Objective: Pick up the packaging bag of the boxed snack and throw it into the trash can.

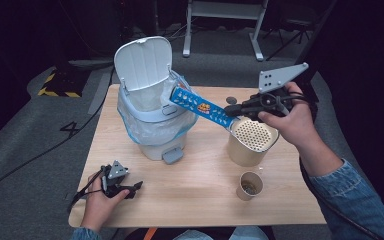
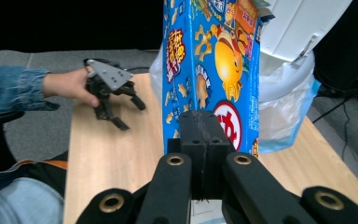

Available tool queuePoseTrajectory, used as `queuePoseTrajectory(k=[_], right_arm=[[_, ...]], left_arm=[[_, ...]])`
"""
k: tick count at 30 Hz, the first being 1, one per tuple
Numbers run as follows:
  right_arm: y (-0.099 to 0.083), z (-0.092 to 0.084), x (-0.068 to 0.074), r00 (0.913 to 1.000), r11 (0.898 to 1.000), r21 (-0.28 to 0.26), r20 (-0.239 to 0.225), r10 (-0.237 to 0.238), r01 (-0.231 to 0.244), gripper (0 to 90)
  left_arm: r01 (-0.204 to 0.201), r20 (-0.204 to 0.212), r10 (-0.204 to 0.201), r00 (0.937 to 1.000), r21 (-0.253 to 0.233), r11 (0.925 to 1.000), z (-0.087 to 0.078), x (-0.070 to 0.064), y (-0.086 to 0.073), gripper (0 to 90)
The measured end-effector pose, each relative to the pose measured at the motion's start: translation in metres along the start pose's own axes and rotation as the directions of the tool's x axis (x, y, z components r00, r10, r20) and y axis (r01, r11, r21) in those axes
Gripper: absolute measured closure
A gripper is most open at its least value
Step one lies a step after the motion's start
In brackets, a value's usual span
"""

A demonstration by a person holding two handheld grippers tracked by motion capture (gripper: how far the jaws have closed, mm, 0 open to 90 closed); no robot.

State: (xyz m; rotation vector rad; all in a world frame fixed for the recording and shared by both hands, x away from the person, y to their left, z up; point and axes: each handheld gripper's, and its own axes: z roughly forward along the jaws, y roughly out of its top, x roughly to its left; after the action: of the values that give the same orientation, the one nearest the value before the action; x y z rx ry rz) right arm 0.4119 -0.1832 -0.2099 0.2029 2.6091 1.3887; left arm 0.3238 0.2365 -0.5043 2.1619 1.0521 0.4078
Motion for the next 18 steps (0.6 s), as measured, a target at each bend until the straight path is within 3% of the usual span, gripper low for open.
queuePoseTrajectory(k=[5,9,18], right_arm=[[0.012,0.012,-0.007,0.9996,1.0,0.013,0.027,-0.004,0.004,90.0],[0.026,0.031,-0.013,0.9983,0.999,0.036,0.057,-0.006,0.004,90.0],[0.042,0.066,-0.017,0.9978,0.996,0.091,0.066,-0.01,0.004,90.0]], left_arm=[[-0.002,-0.001,0.002,1.0,0.0,1.0,0.0,0.0,0.0,23.2],[-0.004,-0.001,0.004,1.0,0.001,1.0,0.0,0.0,0.0,23.2],[-0.004,-0.002,0.004,1.0,0.001,1.0,0.0,0.0,0.0,23.2]])
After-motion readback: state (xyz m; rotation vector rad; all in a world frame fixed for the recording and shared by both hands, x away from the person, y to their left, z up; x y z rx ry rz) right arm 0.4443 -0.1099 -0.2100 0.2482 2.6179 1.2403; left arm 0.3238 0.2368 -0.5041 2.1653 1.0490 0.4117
